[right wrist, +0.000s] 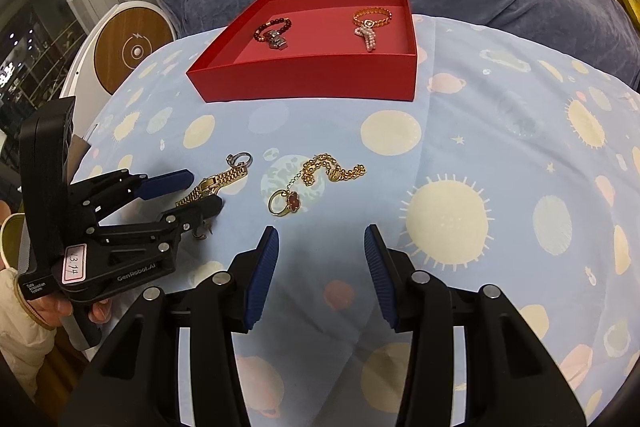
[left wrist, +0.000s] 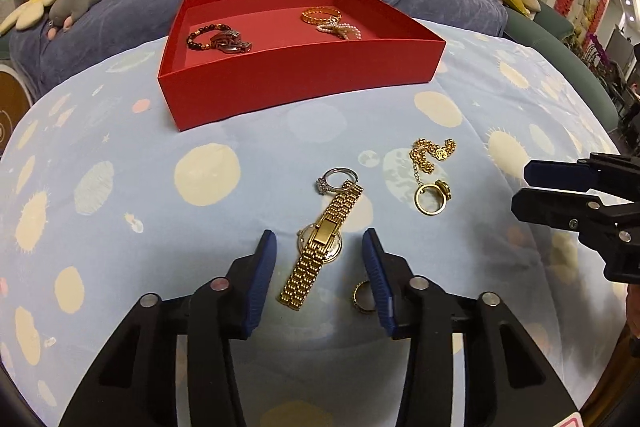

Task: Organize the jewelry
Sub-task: 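Grasp the gold watch band with the left gripper and lift, then grasp the gold chain with red-stone ring using the right gripper while the left holds the gold watch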

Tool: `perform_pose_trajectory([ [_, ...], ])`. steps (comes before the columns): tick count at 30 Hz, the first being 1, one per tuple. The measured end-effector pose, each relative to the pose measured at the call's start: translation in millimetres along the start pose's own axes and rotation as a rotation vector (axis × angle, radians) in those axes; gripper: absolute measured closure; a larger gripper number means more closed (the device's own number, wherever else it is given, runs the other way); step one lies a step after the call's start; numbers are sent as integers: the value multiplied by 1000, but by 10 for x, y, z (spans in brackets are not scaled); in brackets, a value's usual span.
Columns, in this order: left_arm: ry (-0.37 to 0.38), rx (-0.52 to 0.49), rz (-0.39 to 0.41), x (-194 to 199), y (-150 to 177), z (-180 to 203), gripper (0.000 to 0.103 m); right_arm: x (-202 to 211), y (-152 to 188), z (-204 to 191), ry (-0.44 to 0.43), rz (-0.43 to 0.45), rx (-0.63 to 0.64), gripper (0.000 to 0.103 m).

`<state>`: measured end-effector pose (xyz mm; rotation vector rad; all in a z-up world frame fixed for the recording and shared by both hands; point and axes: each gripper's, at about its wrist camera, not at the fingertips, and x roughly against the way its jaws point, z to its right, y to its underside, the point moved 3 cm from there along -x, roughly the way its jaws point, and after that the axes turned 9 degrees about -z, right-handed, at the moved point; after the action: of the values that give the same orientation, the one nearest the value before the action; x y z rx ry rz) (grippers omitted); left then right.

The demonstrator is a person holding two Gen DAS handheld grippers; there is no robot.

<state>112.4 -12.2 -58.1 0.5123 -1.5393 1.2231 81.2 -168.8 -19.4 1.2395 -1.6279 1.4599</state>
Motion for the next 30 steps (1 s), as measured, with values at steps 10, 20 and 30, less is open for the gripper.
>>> perform_pose_trajectory([
  [10, -29, -10, 7, -2, 7, 87, 84, -79, 7, -89, -8, -22, 22, 60],
  [20, -38, 74, 3, 107, -7, -3, 84, -256, -77, -223, -5, -35, 45, 62],
  [30, -86, 97, 0, 194, 25, -53, 84, -364, -129, -216, 11, -35, 28, 66],
])
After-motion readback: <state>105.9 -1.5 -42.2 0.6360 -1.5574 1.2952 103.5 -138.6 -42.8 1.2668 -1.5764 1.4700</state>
